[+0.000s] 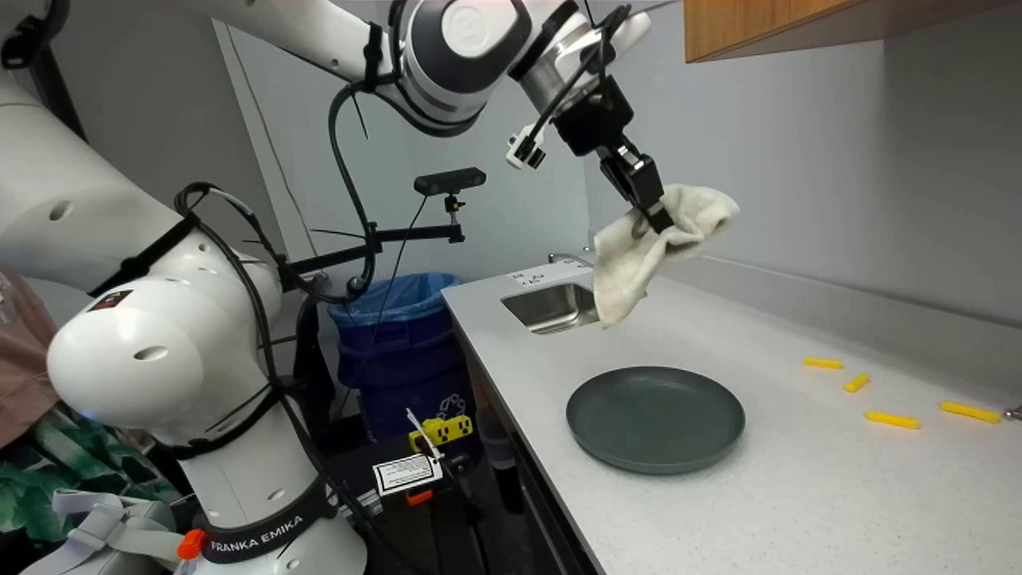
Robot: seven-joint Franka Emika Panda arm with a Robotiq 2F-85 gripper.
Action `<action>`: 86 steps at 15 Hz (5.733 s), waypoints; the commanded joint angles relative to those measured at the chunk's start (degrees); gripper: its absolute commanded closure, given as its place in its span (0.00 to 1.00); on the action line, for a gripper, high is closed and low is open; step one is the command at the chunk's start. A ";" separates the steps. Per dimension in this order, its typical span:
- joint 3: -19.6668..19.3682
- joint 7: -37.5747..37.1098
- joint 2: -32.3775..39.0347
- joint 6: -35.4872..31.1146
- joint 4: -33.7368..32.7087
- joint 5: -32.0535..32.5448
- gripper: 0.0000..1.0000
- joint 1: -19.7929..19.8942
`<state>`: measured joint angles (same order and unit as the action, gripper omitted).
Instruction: Pick up the towel and put the towel back on the countertop.
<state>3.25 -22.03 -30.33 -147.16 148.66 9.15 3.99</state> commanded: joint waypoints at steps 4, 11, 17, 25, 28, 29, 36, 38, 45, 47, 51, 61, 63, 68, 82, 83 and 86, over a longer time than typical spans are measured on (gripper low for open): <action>3.23 -2.99 -10.45 -12.27 4.56 -2.07 0.97 4.97; 9.93 -4.90 -10.05 -36.86 7.82 -7.04 0.97 13.69; 15.73 -6.50 -7.62 -53.39 8.66 -10.10 0.97 20.42; 15.15 -9.11 -2.65 -67.43 8.63 -9.29 0.97 17.68; 9.90 -1.15 -0.28 -68.02 8.99 -14.76 0.97 8.67; 8.37 -1.04 -0.13 -66.50 9.05 -14.46 0.97 6.67; 19.66 -1.43 5.72 -40.16 -2.92 -14.14 0.97 14.47; 23.81 -2.95 5.39 -34.33 -5.09 -12.53 0.97 19.38; 34.15 -6.26 4.51 -26.92 -9.91 -9.18 0.97 31.20; 37.07 -7.64 4.24 -28.62 -10.51 -8.46 0.97 34.69; 42.40 -10.71 3.62 -29.96 -11.88 -8.04 0.97 40.88; 33.73 -5.29 12.97 -18.96 -8.50 -9.17 0.97 24.92; 34.51 -2.55 16.21 -17.80 -6.79 -12.58 0.97 23.64; 37.05 -3.59 25.68 -15.34 -5.12 -7.84 0.97 26.57; 38.64 -8.03 43.49 -12.53 -16.95 10.76 0.97 16.91; 38.49 -7.85 44.45 -11.93 -17.64 11.14 0.97 16.05; 28.78 -1.04 44.15 -12.36 -18.38 3.06 0.97 4.74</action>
<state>42.20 -29.11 13.16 -160.83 132.97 18.78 20.15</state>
